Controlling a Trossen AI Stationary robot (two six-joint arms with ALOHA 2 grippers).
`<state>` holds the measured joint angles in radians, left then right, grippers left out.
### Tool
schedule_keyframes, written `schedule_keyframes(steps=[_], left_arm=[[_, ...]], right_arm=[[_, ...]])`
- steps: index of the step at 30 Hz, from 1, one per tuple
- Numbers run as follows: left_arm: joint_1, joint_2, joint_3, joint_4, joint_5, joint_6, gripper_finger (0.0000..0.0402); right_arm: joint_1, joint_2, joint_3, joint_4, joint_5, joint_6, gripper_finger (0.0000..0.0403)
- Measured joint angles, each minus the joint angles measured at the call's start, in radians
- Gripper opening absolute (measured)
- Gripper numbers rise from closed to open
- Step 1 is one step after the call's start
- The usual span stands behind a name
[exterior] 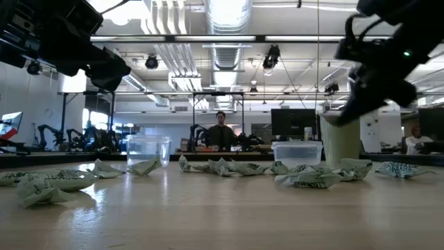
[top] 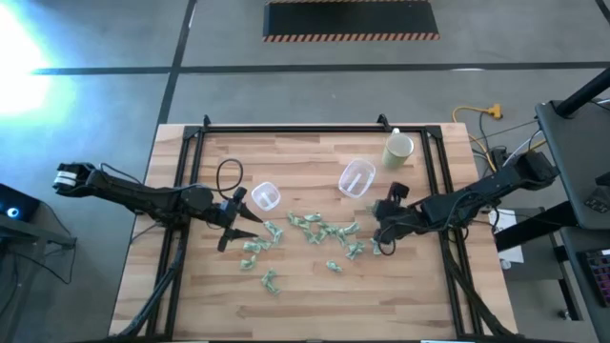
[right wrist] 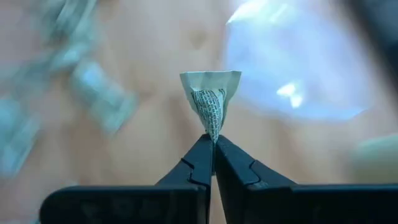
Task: Pick and place items into bin
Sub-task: Put the stevia packet into the right transparent bin
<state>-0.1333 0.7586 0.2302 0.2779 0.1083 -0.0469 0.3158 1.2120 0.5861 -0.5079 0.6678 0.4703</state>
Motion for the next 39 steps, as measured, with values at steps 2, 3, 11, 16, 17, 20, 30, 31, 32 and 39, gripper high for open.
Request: schedule_keyframes(steps=[2, 3, 11, 16, 17, 20, 30, 31, 32, 39], left_arm=[[0.000, 0.000, 0.000, 0.000, -0.002, 0.000, 0.0187], [0.000, 0.000, 0.000, 0.001, -0.002, 0.000, 0.0187], [0.000, 0.000, 0.000, 0.003, -0.013, 0.000, 0.0187], [0.000, 0.000, 0.000, 0.004, -0.062, 0.000, 0.0187], [0.000, 0.000, 0.000, 0.004, -0.066, 0.000, 0.0187], [0.000, 0.000, 0.000, 0.006, -0.088, 0.000, 0.0187], [0.000, 0.012, -0.003, 0.057, -0.107, 0.000, 0.0187], [0.000, 0.016, -0.003, 0.058, -0.107, 0.001, 0.0187], [0.000, 0.020, -0.003, 0.059, -0.107, 0.001, 0.0187], [0.000, 0.046, -0.003, 0.060, -0.107, 0.001, 0.0187]], right_arm=[[-0.019, 0.000, 0.019, 0.033, 0.071, -0.040, 0.0008], [-0.035, -0.001, 0.025, 0.049, 0.085, -0.066, 0.0008], [-0.233, -0.001, 0.030, 0.186, 0.091, -0.166, 0.0008], [-0.353, -0.001, 0.030, 0.203, 0.036, -0.170, 0.0008], [-0.373, -0.001, 0.030, 0.205, 0.007, -0.171, 0.0008], [-0.424, -0.001, 0.029, 0.216, -0.064, -0.176, 0.0008], [-0.498, 0.003, -0.012, 0.384, -0.176, -0.241, 0.0008], [-0.502, 0.003, -0.018, 0.384, -0.176, -0.239, 0.0008], [-0.506, 0.003, -0.023, 0.385, -0.177, -0.238, 0.0008], [-0.511, 0.003, -0.046, 0.395, -0.182, -0.209, 0.0008]])
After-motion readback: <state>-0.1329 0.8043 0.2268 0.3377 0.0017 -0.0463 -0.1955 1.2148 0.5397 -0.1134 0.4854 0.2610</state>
